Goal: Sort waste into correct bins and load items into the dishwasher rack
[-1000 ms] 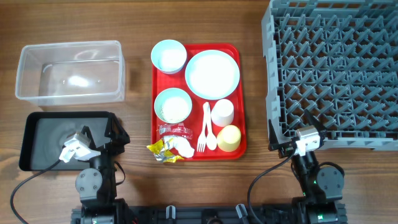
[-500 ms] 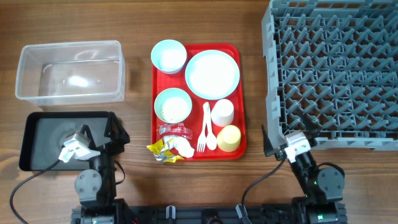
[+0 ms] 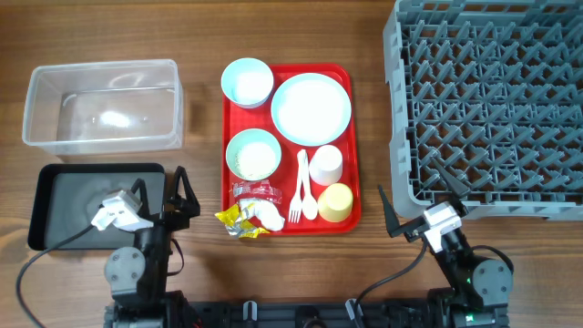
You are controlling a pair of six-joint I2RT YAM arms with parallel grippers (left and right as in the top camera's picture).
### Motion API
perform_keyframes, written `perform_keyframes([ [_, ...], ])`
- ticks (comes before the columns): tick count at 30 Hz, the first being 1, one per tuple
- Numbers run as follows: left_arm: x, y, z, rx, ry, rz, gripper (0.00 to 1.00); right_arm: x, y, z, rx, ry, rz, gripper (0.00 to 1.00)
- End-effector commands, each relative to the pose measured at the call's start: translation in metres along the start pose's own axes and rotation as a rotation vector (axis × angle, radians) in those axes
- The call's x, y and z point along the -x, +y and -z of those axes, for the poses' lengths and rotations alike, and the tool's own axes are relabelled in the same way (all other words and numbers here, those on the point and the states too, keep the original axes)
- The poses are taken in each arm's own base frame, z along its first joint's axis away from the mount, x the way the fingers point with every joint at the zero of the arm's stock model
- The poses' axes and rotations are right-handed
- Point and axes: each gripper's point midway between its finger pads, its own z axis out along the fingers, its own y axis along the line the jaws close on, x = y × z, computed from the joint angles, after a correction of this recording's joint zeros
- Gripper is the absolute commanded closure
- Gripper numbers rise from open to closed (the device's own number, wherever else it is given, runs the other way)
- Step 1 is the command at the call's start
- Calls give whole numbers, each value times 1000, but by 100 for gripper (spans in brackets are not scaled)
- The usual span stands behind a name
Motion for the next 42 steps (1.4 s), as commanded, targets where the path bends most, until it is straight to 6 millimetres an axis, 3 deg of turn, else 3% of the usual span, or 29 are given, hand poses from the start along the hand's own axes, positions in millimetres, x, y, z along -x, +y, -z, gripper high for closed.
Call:
perform_keyframes([
  [1, 29, -20, 9, -11, 14, -106, 0, 41, -8, 1, 3, -72, -35, 0],
  [6, 44, -28, 3, 43, 132, -145, 0, 82, -23, -8, 9, -57, -100, 0],
  [12, 50, -29, -21, 149, 370, -145, 0, 113, -31, -44, 142, 114, -241, 0],
  [18, 53, -34, -40, 225, 573, -127, 0, 114, -42, -80, 209, 390, -447, 0],
  [23, 33, -40, -49, 244, 728, -136, 0, 111, -30, -108, 361, 514, -638, 0],
  [25, 26, -30, -55, 288, 752, -149, 0, 112, -25, -126, 412, 502, -789, 0],
  [28, 14, -21, -63, 319, 797, -149, 0, 83, -23, -147, 366, 619, -1112, 0],
  [35, -8, -9, -69, 359, 882, -135, 0, 44, 6, -171, 463, 706, -1141, 1],
  [42, -15, -5, -73, 370, 905, -133, 0, -5, 39, -158, 198, 958, -978, 0],
])
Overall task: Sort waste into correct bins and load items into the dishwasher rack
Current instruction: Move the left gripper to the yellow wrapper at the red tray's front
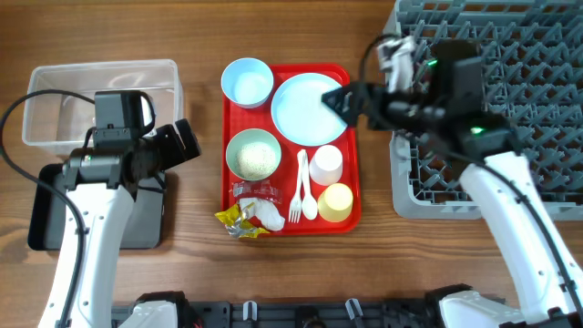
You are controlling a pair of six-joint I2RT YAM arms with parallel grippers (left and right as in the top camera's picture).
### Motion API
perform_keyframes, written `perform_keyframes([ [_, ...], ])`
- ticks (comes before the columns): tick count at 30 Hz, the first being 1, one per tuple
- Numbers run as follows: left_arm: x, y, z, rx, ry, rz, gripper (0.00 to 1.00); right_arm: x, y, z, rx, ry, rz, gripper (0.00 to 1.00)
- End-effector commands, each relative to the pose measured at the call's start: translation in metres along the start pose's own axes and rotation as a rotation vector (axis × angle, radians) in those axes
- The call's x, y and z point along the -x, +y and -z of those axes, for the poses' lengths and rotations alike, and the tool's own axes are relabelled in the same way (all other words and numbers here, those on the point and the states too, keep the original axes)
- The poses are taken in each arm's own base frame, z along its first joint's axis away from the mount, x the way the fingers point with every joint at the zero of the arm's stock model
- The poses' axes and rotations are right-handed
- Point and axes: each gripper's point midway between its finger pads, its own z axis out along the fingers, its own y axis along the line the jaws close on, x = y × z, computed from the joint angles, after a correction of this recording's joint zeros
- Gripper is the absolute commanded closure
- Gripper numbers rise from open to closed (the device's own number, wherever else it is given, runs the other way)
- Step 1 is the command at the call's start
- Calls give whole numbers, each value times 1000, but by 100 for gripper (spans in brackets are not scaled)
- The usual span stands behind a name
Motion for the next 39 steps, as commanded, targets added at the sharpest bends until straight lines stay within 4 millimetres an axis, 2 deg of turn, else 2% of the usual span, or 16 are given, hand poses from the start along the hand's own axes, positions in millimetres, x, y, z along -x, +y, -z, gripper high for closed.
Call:
perform_keyframes([
  [1, 5, -1, -1, 9, -10, -20, 0, -13, -17, -9, -253, -8, 33, 1],
  [5, 8, -2, -1, 6, -20, -21, 0, -47, -33, -10, -427, 84, 61, 1],
  [8, 10, -3, -1, 2, -30, -22, 0, -66, -53, 2, -565, 146, 57, 1],
  [11, 12, -3, -1, -1, -36, -22, 0, -80, -63, 12, -628, 200, 39, 1],
  [16, 12, -4, 0, -3, -38, -22, 0, -86, -62, 12, -623, 222, 31, 0],
  [19, 7, -14, 0, -59, -14, -43, 0, -85, -65, 14, -649, 214, 42, 0],
  [22, -12, -42, 0, -146, 43, -171, 1, -81, -67, 14, -659, 195, 45, 0],
  [25, -41, -72, 1, -162, 93, -324, 1, -75, -64, 11, -649, 165, 31, 0],
  [30, -84, -106, 5, -197, 168, -487, 4, -74, -64, 10, -646, 159, 34, 0],
  [32, -104, -111, 4, -196, 217, -515, 8, -73, -65, 11, -650, 154, 34, 0],
  [34, -122, -111, -1, -188, 264, -526, 18, -70, -67, 12, -668, 141, 27, 1],
  [35, -132, -111, -4, -183, 287, -536, 26, -68, -70, 14, -688, 123, 16, 1],
  [39, -162, -101, -18, -150, 350, -525, 28, -61, -73, 15, -707, 93, 22, 1],
])
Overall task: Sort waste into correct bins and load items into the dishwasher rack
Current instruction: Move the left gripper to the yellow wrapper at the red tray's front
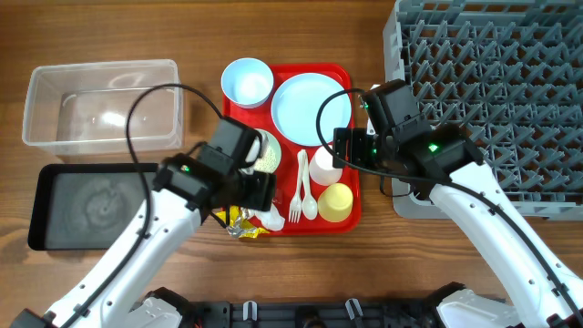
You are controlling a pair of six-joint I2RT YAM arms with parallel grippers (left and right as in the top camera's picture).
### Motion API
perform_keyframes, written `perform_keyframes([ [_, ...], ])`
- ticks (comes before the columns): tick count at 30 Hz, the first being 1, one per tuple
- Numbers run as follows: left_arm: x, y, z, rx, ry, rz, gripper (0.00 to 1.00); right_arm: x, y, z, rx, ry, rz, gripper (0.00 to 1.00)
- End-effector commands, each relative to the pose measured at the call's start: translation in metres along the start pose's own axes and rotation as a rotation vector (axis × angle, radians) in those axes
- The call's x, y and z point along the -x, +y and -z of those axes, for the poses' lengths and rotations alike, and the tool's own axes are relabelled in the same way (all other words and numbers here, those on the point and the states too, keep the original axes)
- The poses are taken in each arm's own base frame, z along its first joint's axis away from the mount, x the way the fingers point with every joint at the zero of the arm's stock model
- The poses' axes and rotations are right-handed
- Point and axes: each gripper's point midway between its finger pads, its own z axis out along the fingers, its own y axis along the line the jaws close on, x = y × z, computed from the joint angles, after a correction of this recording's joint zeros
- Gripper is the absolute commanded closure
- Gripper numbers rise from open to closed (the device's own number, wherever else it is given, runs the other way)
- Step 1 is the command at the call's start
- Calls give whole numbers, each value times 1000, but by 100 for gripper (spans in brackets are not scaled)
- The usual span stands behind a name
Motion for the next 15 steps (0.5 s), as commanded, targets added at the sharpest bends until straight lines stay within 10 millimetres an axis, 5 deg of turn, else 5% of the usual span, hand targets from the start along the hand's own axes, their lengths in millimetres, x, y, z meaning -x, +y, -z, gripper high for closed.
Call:
perform_keyframes([
  [1, -31, 5, -25, 31, 87, 64, 27, 13, -4, 5, -30, -61, -26, 1],
  [8, -56, 34, -50, 154, 98, 297, 28, 18, -2, 6, -21, -82, -23, 0],
  [15, -65, 43, -71, 163, 68, 335, 32, 24, 0, 6, -13, -107, -23, 1],
])
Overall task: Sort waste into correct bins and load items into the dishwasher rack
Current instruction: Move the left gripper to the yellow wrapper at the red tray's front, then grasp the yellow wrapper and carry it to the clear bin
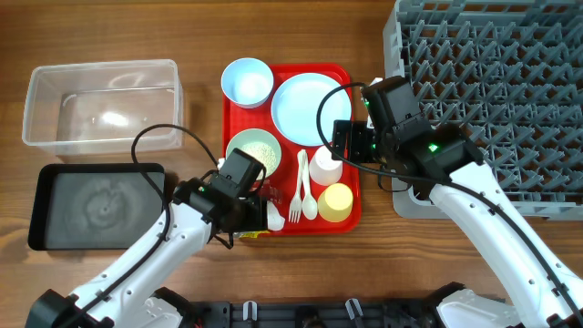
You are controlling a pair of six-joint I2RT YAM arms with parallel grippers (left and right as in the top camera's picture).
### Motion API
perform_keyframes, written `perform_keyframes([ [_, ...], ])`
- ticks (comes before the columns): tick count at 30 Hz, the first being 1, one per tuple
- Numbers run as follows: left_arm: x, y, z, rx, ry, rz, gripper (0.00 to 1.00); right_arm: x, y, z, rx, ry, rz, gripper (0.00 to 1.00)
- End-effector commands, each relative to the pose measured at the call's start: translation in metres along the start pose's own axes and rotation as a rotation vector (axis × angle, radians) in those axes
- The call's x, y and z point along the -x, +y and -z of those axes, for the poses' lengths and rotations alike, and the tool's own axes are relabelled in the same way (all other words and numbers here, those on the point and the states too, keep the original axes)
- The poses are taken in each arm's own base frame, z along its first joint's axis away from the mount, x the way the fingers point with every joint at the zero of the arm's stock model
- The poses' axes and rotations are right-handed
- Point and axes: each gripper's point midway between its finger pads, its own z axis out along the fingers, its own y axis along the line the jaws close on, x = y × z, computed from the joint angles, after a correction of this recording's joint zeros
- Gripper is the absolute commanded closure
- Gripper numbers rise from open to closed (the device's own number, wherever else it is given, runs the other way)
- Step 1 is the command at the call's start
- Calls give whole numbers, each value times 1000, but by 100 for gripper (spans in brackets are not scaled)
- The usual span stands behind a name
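Note:
A red tray holds a light blue bowl, a pale blue plate, a green bowl with crumbs, a white cup, a yellow cup and a white fork and spoon. At the tray's front left lie a yellow wrapper and a white crumpled napkin. My left gripper is down over this waste, its fingers hidden under the wrist. My right gripper hovers at the white cup's upper right edge; its jaws are not clear.
A clear plastic bin stands at the back left, with a black tray bin in front of it. The grey dishwasher rack fills the right side. Cables trail from both arms over the table.
My left arm has drawn back and lower, its gripper now down on the waste at the tray's front left corner. The right arm has barely shifted by the white cup.
Both arms were folded at the table's front edge. Then the left was up over the black bin and the right over the plate beside the rack. Later the left reached the tray's left side and the right the white cup, where both stay now.

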Motion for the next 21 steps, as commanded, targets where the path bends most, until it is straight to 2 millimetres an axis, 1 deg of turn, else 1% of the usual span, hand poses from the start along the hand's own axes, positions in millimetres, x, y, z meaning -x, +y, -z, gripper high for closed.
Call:
perform_keyframes([
  [1, -7, 13, -16, 41, -10, 49, 33, 9, -2, 5, -18, -39, -13, 1],
  [3, -7, 13, -19, 34, -19, 49, 34, 9, -3, 5, -20, -40, -14, 0],
  [6, -3, 12, -19, 30, -33, 48, 48, 10, -2, 5, -19, -43, -16, 1],
  [7, -3, 11, -19, 27, -36, 48, 55, 10, -2, 5, -17, -45, -16, 0],
  [8, -2, 11, -19, 26, -40, 48, 61, 11, -2, 5, -16, -47, -16, 0],
  [9, -1, 11, -19, 28, -43, 48, 63, 11, -2, 5, -16, -48, -16, 1],
  [10, 0, 12, -19, 32, -47, 48, 68, 11, -2, 5, -15, -49, -16, 1],
  [13, 0, 13, -19, 39, -51, 48, 94, 11, -2, 5, -15, -50, -16, 1],
  [14, 1, 13, -19, 37, -54, 48, 96, 11, -2, 5, -15, -50, -16, 1],
  [18, 6, 9, -16, 26, -67, 48, 96, 11, -2, 5, -16, -49, -16, 1],
  [20, 10, 5, -9, 17, -69, 48, 96, 11, -2, 5, -15, -49, -16, 0],
  [21, 13, 1, -3, 7, -73, 47, 96, 11, -2, 5, -15, -49, -16, 1],
])
